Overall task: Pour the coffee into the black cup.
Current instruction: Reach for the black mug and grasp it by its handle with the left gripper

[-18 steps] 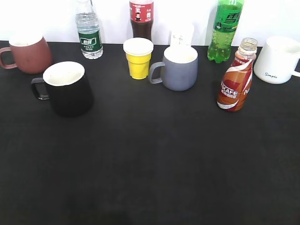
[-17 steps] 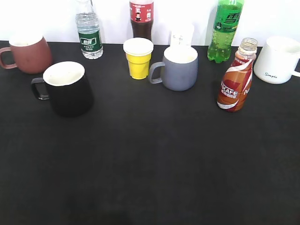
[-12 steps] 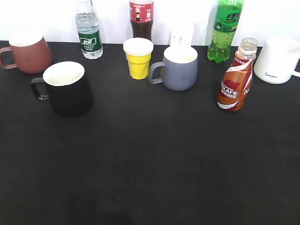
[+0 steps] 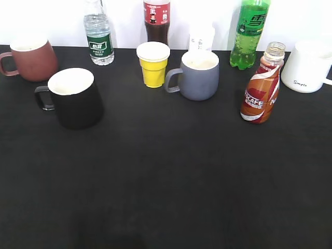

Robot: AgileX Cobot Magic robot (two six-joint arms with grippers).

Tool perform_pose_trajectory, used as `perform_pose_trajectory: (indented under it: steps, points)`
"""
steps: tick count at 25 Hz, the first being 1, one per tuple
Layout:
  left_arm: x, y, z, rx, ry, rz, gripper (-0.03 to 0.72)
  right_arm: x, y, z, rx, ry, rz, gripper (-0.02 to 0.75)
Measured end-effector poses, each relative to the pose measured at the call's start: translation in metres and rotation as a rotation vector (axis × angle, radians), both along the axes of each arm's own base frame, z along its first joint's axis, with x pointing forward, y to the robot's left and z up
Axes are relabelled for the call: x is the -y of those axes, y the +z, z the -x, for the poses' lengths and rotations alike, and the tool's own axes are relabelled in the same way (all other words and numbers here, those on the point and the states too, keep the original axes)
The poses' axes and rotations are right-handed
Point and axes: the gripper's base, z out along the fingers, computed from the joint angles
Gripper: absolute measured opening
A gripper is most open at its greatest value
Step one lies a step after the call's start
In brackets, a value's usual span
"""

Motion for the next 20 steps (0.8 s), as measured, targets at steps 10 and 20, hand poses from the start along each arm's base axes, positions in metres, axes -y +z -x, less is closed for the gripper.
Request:
perform_pose_trajectory:
  steps: [10, 20]
  points:
    - [0.029, -0.104, -0.156, 0.135, -0.089, 0.029, 0.46, 0.0, 0.0, 0.0, 0.0, 0.0, -0.001, 0.41]
    - [0.041, -0.182, -0.189, 0.022, -0.144, 0.026, 0.421, 0.0, 0.0, 0.0, 0.0, 0.0, -0.001, 0.411]
